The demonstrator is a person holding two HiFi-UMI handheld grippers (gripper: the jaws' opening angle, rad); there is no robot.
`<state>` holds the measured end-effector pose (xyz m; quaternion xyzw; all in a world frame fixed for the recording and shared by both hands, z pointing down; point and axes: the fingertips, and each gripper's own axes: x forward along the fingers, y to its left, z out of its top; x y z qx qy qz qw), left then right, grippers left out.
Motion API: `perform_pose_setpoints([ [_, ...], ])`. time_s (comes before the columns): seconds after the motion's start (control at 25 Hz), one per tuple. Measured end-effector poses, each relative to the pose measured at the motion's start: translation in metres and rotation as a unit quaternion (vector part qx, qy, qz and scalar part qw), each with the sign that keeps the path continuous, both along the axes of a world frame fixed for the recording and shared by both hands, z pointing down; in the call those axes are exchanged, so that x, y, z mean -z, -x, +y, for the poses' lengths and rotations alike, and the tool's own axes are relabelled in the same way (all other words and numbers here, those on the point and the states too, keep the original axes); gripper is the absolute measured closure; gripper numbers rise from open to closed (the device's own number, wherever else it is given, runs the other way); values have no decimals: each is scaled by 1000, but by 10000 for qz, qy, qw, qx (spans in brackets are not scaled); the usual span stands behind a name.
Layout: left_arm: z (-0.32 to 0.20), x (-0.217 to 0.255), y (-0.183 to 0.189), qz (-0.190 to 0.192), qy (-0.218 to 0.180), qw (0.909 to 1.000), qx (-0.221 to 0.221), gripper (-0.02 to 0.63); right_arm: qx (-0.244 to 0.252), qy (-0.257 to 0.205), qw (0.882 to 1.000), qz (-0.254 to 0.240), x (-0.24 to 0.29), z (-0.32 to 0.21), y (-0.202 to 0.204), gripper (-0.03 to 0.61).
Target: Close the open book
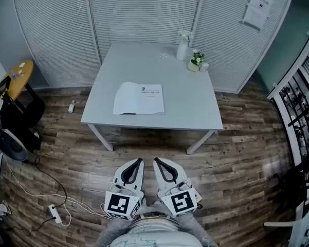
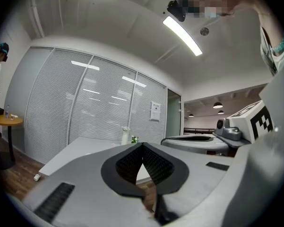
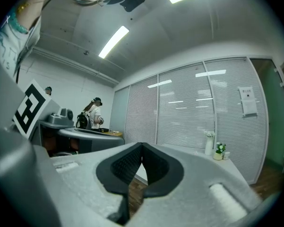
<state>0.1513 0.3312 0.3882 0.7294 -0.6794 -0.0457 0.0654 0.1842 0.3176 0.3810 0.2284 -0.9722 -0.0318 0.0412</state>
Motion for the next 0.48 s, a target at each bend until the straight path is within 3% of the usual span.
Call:
perform_pose_setpoints([
  [0.48, -88, -4, 93, 20, 27, 9988, -497, 615, -398, 2, 9992, -44, 3, -85, 95, 577],
])
